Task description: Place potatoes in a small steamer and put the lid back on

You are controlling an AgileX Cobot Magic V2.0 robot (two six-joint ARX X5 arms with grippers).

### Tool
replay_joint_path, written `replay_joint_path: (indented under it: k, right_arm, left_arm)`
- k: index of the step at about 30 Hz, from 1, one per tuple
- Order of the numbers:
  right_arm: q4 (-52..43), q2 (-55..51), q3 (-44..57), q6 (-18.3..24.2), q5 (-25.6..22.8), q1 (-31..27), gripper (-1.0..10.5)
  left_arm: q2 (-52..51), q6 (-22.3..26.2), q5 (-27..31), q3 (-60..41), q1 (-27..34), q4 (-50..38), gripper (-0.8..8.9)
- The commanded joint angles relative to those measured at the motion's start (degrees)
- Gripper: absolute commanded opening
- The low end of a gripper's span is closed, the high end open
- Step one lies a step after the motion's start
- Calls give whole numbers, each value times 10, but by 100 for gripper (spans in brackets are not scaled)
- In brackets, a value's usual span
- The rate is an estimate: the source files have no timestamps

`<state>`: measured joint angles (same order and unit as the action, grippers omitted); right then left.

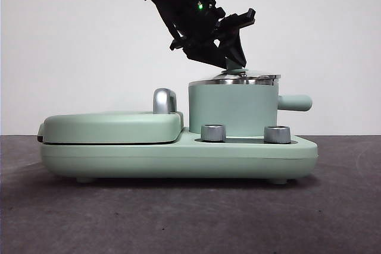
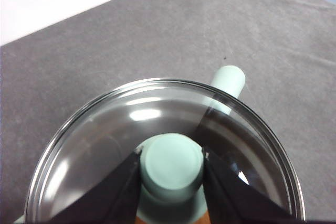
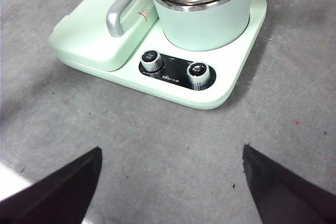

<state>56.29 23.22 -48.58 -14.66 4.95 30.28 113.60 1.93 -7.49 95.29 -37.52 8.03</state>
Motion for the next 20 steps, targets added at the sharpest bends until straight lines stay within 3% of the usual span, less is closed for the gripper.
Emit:
replay_joint_path:
  k: [1, 9, 20]
  right_arm:
    - [-6, 1, -4, -9, 2, 3, 427]
    - [-6, 1, -4, -14, 2, 3, 427]
    - [-7, 1, -4, -15, 2, 3, 427]
  left_arm:
    - [17, 0, -1, 17, -5, -7, 112]
    - [16, 2, 0, 45, -5, 4, 80]
    - [16, 4, 1, 104, -5, 87, 79]
